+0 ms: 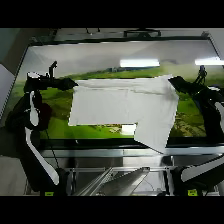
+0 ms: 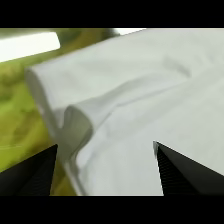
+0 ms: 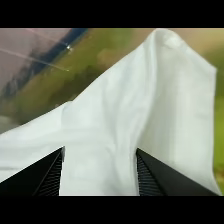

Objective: Fold the shirts.

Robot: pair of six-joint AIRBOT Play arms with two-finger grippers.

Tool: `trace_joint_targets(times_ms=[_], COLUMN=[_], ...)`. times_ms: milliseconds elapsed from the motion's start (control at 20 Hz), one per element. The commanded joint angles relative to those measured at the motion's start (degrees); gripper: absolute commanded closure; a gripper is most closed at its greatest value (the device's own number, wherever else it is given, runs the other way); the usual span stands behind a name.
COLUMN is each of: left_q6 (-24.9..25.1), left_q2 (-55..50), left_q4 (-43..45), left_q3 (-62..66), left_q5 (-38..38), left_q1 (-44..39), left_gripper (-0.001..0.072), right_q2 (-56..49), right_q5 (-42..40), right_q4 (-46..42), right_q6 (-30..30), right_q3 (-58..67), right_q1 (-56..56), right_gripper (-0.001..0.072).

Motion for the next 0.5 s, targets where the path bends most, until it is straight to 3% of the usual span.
trace_joint_targets(times_ms=[0, 200, 300, 450], left_q6=[-10.5, -11.5, -9.2, -5.4], left_q2=[1.2, 9.6, 14.5, 18.9], left_q4=[11.3, 11.7, 11.7, 11.7], left_q3=[2.8, -12.2, -25.7, -40.8], left_q5=[-11.7, -15.4, -12.8, -6.4], left_q1=[3.7, 8.6, 9.0, 7.3], left_gripper=[0.0052, 0.0054, 0.0054, 0.0053], right_q2=[3.2, 9.3, 12.6, 17.5], right_q5=[11.2, 23.9, 25.5, 30.1], right_q4=[-5.5, -8.4, -9.9, -10.3], right_q6=[4.7, 5.7, 6.6, 6.6], right_q3=[0.0, -0.4, -1.8, -5.9], right_q1=[-4.9, -9.9, -9.9, -9.9], right_gripper=[0.0403, 0.0395, 0.0447, 0.0426])
